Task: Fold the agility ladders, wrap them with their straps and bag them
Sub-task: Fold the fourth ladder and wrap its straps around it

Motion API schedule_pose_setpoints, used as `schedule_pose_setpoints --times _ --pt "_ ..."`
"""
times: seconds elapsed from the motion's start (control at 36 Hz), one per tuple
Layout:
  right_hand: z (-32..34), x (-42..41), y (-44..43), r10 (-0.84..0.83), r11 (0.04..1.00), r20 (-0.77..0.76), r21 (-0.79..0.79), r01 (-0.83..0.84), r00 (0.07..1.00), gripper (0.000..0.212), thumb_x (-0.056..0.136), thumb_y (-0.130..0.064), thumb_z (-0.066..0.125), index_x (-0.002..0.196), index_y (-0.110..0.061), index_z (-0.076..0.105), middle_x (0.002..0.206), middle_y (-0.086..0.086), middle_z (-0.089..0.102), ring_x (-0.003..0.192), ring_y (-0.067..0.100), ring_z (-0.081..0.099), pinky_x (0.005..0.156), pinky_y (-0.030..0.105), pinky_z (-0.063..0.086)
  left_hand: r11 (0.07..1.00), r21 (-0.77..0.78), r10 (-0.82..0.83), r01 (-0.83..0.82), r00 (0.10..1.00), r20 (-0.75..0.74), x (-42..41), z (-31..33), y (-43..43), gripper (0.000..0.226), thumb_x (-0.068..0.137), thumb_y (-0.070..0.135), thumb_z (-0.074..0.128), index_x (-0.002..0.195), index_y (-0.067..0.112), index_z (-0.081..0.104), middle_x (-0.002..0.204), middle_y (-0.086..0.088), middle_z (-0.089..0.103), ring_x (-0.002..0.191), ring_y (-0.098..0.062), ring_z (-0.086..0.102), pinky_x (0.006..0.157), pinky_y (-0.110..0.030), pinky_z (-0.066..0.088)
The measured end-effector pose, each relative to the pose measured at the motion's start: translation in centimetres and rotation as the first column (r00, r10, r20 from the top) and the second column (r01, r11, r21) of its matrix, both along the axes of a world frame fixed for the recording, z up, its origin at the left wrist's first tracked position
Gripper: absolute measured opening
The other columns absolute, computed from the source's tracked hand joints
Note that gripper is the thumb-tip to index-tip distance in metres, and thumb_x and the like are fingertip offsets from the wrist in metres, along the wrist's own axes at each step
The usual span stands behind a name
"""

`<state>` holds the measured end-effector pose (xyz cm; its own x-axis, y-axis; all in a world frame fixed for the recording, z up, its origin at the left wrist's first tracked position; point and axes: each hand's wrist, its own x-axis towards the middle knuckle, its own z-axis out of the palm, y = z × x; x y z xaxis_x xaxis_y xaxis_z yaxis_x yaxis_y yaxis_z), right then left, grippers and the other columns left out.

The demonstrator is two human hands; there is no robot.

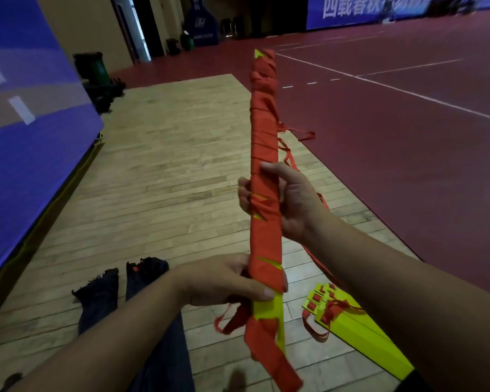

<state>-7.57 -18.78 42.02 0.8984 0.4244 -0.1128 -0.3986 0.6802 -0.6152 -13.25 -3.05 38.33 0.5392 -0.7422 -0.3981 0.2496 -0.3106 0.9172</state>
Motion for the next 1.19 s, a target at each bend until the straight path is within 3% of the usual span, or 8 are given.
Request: schedule_pose_setpoints --times 0.11,0.31,0.53,0.64,0.75,0.83,0.97,1.19 --pt "-0.1 -0.2 0.5 0.025 0.979 0.038 -0.204 -0.017 0.999 0.011 0.092 -0.017 0.054 0.092 -0.012 0.045 0.07 0.01 0.055 0.046 0.014 0.045 0.045 0.022 0.041 0.993 0.105 -0.048 0.045 0.999 0.023 -0.2 -0.3 -0.1 0.023 0.09 0.02 0.069 0.112 0.018 0.061 0.097 0.008 0.073 0.099 -0.017 0.067 0.092 -0.039 0.056" --pt "-0.5 1.0 0.5 -0.327 0.803 0.099 -0.496 0.331 0.94 0.038 0.101 -0.051 0.049 0.095 -0.014 0.052 0.065 0.001 0.049 0.051 0.013 0.045 0.052 0.027 0.042 0.963 0.269 -0.026 -0.005 0.994 0.109 0.0 -0.7 -0.4 0.043 0.086 0.041 0.074 0.12 0.02 0.057 0.105 0.001 0.071 0.087 -0.012 0.07 0.084 -0.028 0.056" --pt "-0.3 1.1 -0.2 -0.35 0.867 0.054 -0.358 0.346 0.935 0.04 0.1 -0.052 0.055 0.096 -0.012 0.053 0.073 0.002 0.055 0.061 0.016 0.055 0.065 0.032 0.049 0.878 0.454 -0.044 -0.15 0.92 0.388 -0.3 -0.4 -1.7 0.038 0.09 0.044 0.069 0.108 0.011 0.06 0.075 0.008 0.068 0.065 -0.004 0.063 0.069 -0.022 0.055" --pt "0.4 0.6 -0.8 -0.225 0.946 0.101 -0.216 0.242 0.969 0.031 0.096 -0.038 0.065 0.099 -0.011 0.052 0.083 0.009 0.057 0.065 0.022 0.061 0.06 0.032 0.054 0.862 0.493 -0.058 -0.12 0.942 0.33 -0.2 -0.2 -1.8 0.045 0.087 0.043 0.072 0.121 0.017 0.059 0.109 0.003 0.068 0.102 -0.013 0.065 0.097 -0.034 0.054" --pt "1.0 0.2 -1.5 -0.117 0.961 0.137 -0.234 0.147 0.984 0.026 0.095 -0.034 0.064 0.11 -0.017 0.05 0.078 0.007 0.062 0.058 0.017 0.059 0.058 0.027 0.051 0.96 0.276 -0.007 0.033 0.996 -0.093 -0.3 -0.7 -1.1 0.047 0.077 0.033 0.075 0.114 0.015 0.052 0.135 -0.015 0.062 0.124 -0.035 0.06 0.111 -0.052 0.043" --pt "0.7 0.5 -1.8 -0.082 0.953 0.137 -0.278 0.117 0.987 0.032 0.095 -0.035 0.065 0.118 -0.019 0.048 0.073 0.003 0.059 0.057 0.015 0.058 0.059 0.028 0.052 0.962 0.188 -0.152 0.198 0.961 -0.232 -0.4 -0.2 -0.7 0.02 0.093 0.021 0.057 0.105 0.016 0.042 0.133 -0.027 0.059 0.109 -0.042 0.064 0.101 -0.047 0.049" --pt "0.6 0.7 -2.0 -0.06 0.943 0.186 -0.312 0.117 0.981 0.026 0.096 -0.032 0.065 0.111 -0.019 0.049 0.073 0.005 0.056 0.057 0.016 0.056 0.057 0.027 0.052 0.897 0.44 -0.022 0.03 0.999 -0.023 -0.7 -0.5 -1.3 0.042 0.095 0.038 0.065 0.127 0.016 0.048 0.118 -0.007 0.066 0.093 -0.019 0.067 0.089 -0.033 0.056" --pt "0.3 0.7 -1.5 -0.171 0.871 0.362 -0.379 0.313 0.916 0.034 0.092 -0.019 0.072 0.118 -0.009 0.053 0.076 0.012 0.057 0.059 0.025 0.06 0.058 0.036 0.056 0.862 0.507 -0.059 -0.011 0.991 0.123 -0.6 -0.6 -1.7 0.028 0.094 0.045 0.062 0.105 0.02 0.054 0.099 -0.006 0.07 0.066 -0.014 0.065 0.066 -0.024 0.057"
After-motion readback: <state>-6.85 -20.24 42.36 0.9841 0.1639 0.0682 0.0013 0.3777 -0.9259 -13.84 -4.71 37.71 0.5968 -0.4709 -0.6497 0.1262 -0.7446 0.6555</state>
